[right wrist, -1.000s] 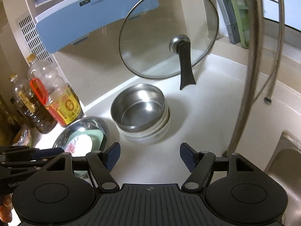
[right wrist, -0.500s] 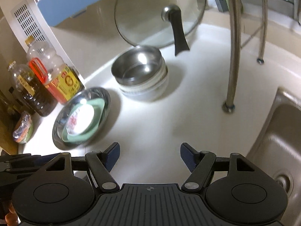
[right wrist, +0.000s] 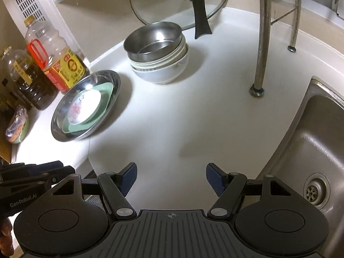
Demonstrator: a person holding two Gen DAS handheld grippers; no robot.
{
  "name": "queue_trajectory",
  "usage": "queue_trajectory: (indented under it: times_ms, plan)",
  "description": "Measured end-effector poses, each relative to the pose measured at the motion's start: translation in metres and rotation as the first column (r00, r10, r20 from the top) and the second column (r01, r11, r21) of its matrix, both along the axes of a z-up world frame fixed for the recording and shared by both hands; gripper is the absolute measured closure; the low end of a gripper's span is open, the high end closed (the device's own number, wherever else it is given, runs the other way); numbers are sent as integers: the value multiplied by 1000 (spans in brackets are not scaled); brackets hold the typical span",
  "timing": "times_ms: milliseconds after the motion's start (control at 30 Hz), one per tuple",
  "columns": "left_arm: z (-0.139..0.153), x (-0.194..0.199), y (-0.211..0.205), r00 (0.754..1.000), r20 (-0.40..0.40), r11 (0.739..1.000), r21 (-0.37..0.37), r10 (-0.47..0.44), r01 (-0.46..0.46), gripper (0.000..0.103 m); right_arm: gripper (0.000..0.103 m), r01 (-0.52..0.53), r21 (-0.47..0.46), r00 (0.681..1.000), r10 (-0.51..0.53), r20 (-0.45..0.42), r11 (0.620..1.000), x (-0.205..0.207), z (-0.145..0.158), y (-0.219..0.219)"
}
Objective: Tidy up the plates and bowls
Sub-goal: 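Move both grippers back toward the pot-topped bowl stack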
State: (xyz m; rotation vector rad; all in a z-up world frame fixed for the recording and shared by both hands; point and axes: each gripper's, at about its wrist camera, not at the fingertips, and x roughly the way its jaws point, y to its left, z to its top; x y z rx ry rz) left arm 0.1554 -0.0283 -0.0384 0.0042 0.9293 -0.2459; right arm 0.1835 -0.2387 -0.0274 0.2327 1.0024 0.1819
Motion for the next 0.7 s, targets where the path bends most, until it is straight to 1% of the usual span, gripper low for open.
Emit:
queue_trajectory:
  times_ms: [433, 700]
  plan:
    - [0, -4, -3, 1000, 2, 1000, 5, 3, -3, 79, 32, -15, -15, 1000, 15, -6, 1000, -6, -5, 0]
    - [2, -6, -7, 1000, 11, 1000, 13, 9, -10, 79, 32, -66, -6, 998, 66, -14, 998, -4, -6, 1]
